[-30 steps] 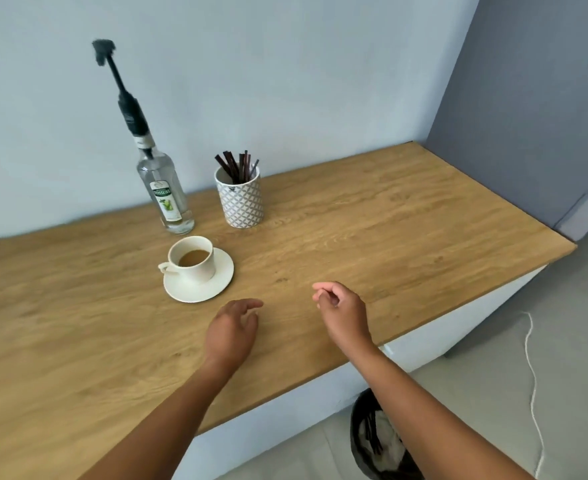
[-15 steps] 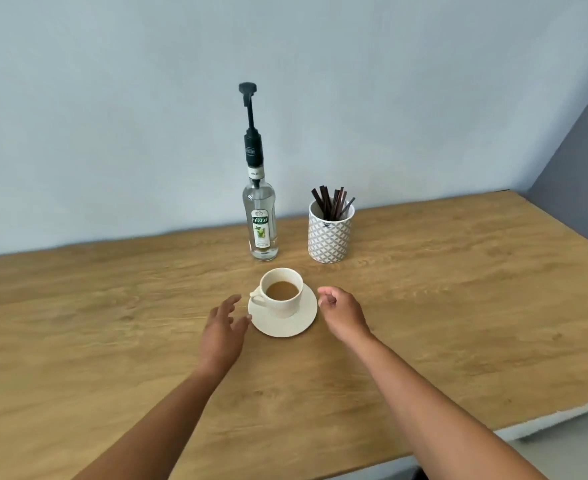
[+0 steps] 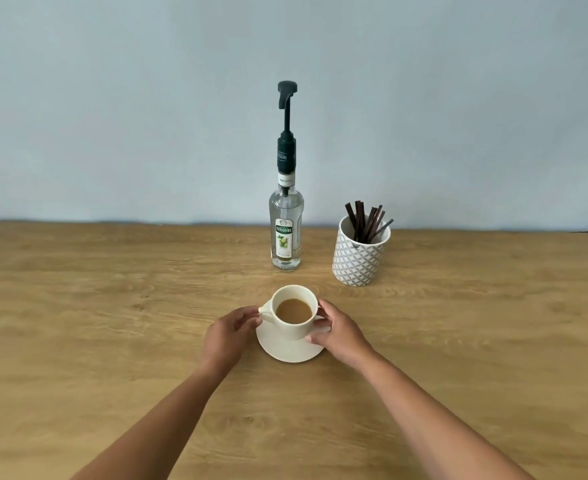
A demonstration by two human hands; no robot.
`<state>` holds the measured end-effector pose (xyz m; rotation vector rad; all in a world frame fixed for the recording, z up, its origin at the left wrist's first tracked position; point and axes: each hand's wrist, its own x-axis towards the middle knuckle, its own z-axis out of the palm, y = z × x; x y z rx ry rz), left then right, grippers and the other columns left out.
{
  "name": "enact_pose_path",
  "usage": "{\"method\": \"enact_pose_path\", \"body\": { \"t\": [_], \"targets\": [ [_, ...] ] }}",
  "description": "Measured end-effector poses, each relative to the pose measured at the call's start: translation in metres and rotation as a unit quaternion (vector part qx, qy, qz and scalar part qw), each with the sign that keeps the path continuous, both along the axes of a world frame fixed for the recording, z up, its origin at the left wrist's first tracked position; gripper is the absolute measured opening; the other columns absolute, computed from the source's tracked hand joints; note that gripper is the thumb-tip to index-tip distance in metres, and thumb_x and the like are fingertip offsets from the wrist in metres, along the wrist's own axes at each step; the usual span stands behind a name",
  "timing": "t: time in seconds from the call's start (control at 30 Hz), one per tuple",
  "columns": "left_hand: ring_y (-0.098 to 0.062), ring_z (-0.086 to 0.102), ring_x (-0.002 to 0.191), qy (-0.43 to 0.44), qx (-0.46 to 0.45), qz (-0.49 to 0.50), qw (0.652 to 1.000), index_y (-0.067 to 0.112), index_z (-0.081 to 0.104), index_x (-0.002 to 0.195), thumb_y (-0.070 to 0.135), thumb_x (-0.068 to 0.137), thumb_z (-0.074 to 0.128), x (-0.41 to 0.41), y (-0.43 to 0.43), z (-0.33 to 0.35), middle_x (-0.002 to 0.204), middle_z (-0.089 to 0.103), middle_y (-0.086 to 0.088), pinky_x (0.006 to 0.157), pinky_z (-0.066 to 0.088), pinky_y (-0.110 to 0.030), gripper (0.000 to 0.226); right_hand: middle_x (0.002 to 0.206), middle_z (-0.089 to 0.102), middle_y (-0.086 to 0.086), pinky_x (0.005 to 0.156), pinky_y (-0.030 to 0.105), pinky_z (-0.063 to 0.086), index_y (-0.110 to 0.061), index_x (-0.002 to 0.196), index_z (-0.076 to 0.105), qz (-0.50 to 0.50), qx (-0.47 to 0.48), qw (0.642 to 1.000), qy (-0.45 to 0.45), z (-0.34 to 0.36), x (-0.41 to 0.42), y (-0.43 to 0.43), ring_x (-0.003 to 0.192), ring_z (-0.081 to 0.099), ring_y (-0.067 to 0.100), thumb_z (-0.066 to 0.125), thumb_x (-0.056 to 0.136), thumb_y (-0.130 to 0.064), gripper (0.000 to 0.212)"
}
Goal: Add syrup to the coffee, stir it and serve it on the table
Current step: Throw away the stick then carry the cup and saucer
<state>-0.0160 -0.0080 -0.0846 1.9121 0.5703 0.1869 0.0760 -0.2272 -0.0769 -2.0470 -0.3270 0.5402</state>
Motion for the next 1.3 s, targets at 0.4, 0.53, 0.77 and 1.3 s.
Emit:
{"method": "enact_pose_path", "body": {
  "t": [0.4,0.53,0.77,1.3],
  "targets": [
    [0.004,0.071,0.094,-0.004,-0.014,0.034,0.999,0.058,0.072,0.094,0.053,0.078,0.067,0.000,-0.007,-0.011,0.094,0.076,0.027,0.087,0.059,-0.033,0.016,0.116,0.069,-0.007,0.089,0.025,0.048,-0.030,0.140,0.047,0.037,-0.028,0.997,-0.067,-0.002,0.020,-0.001,0.097,0.063,0.008,0.084,0.068,-0.024,0.081],
    [0.001,0.071,0.096,-0.003,-0.035,0.039,0.999,0.059,0.072,0.092,0.058,0.074,0.068,0.002,-0.007,-0.013,0.095,0.076,0.027,0.090,0.059,-0.038,0.019,0.118,0.066,-0.012,0.088,0.022,0.043,-0.029,0.140,0.047,0.046,-0.034,0.996,-0.064,-0.002,0.024,-0.002,0.105,0.059,0.007,0.084,0.070,-0.026,0.080],
    [0.004,0.072,0.091,-0.006,-0.058,0.050,0.997,0.057,0.073,0.093,0.049,0.077,0.075,0.003,-0.007,-0.014,0.094,0.076,0.027,0.090,0.060,-0.036,0.018,0.106,0.061,-0.023,0.077,0.004,0.038,-0.030,0.140,0.047,0.054,-0.024,0.997,-0.048,0.000,0.028,-0.003,0.097,0.059,-0.003,0.085,0.071,-0.021,0.079],
    [-0.016,0.070,0.058,0.128,-0.115,0.087,0.981,0.021,0.075,0.101,0.015,0.083,0.073,0.015,-0.009,-0.005,0.074,0.076,-0.003,0.043,0.049,-0.025,0.019,0.079,0.072,0.000,0.066,0.040,0.059,-0.015,0.116,0.066,-0.059,-0.153,0.986,-0.009,0.005,0.041,-0.008,0.064,0.070,0.021,0.056,0.094,-0.024,0.025]
  ]
}}
